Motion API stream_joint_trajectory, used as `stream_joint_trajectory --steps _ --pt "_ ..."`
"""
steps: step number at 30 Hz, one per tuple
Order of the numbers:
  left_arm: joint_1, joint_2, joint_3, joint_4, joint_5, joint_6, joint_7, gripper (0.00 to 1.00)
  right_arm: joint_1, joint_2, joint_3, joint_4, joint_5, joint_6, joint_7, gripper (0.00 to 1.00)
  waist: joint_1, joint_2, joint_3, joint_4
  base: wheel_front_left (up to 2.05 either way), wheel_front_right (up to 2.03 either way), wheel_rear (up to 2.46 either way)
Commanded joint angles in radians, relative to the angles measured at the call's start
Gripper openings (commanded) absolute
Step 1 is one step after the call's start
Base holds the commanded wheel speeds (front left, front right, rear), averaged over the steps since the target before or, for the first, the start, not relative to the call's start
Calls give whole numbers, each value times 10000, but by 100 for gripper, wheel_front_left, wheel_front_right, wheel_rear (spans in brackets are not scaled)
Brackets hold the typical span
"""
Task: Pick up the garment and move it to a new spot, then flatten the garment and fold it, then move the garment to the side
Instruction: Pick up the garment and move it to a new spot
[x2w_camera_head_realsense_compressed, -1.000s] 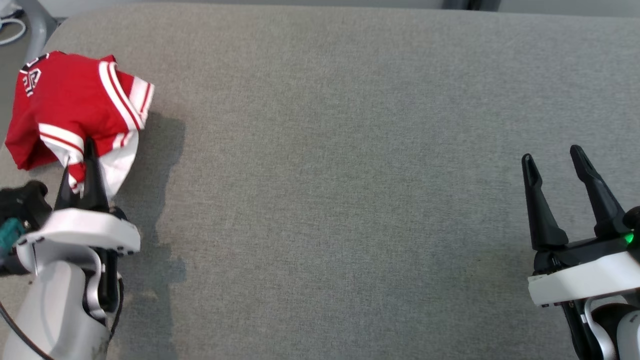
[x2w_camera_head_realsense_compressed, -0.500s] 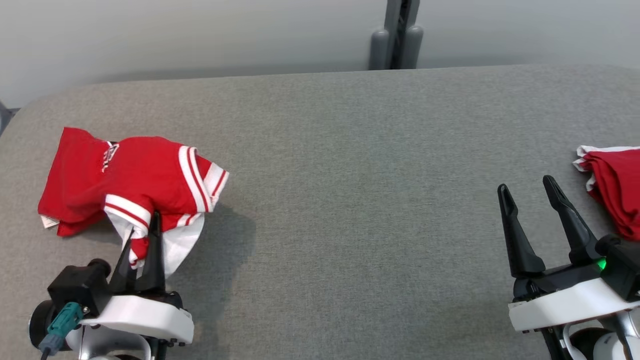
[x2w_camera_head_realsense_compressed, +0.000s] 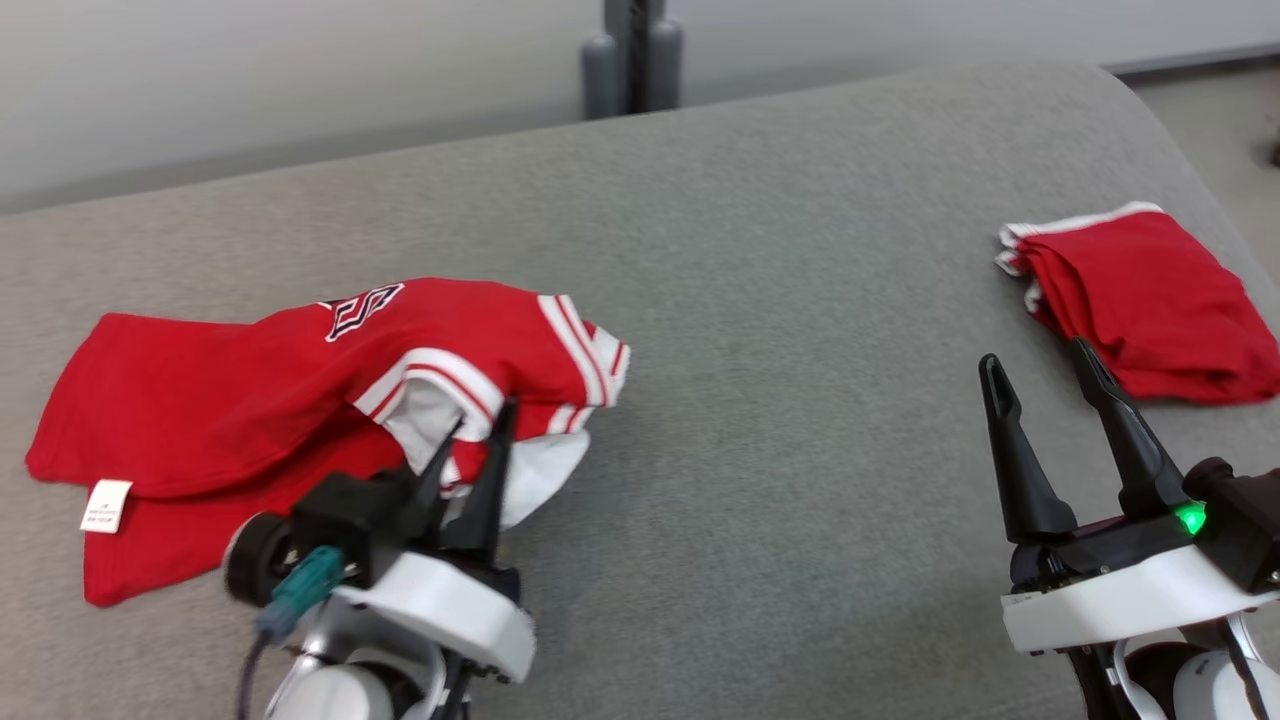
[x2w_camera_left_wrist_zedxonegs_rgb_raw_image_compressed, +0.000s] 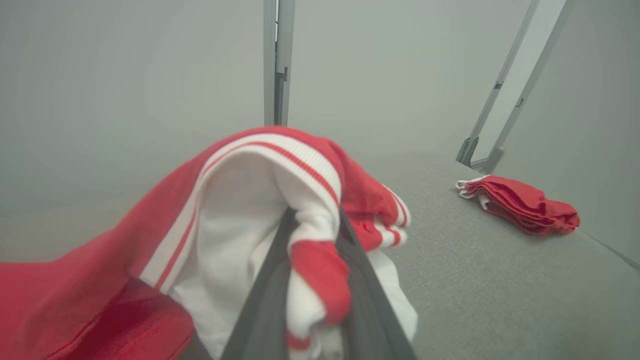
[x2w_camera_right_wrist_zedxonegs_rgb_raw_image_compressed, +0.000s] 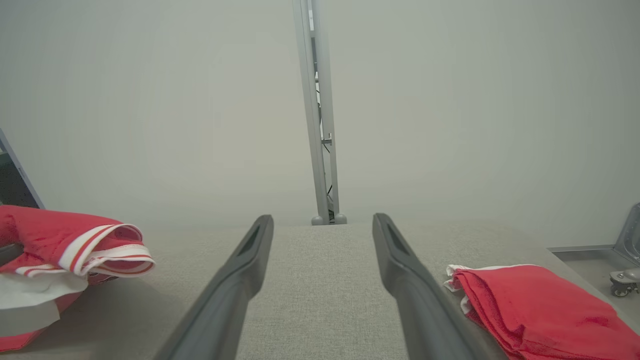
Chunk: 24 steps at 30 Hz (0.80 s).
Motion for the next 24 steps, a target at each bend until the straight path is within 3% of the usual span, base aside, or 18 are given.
stream_joint_trajectory --steps 1,9,16,17,19,24 --pt "-450 -160 -308 263 106 -274 45 0 -146 -10 -29 69 115 -4 -169 100 0 0 691 -907 0 0 0" --pt "-1725 -721 -1082 1440 267 -846 126 0 -311 0 51 378 559 -4 -599 100 0 0 1794 -2218 0 0 0" --pt "-2479 -897 -1251 2813 228 -1150 63 0 -513 1 136 818 880 -4 -1105 100 0 0 2477 -2771 0 0 0" --pt "-2525 -897 -1287 2973 234 -1214 57 21 -550 0 143 870 914 -4 -1167 100 0 0 2532 -2783 0 0 0" --pt "-2611 -909 -1302 3170 264 -1225 -54 100 -606 1 155 1019 986 -4 -1290 100 0 0 2595 -2766 0 0 0" --pt "-2672 -1022 -1531 3141 186 -1533 -402 100 -761 -3 -12 1419 957 -4 -1419 100 0 0 2526 -2415 0 0 0"
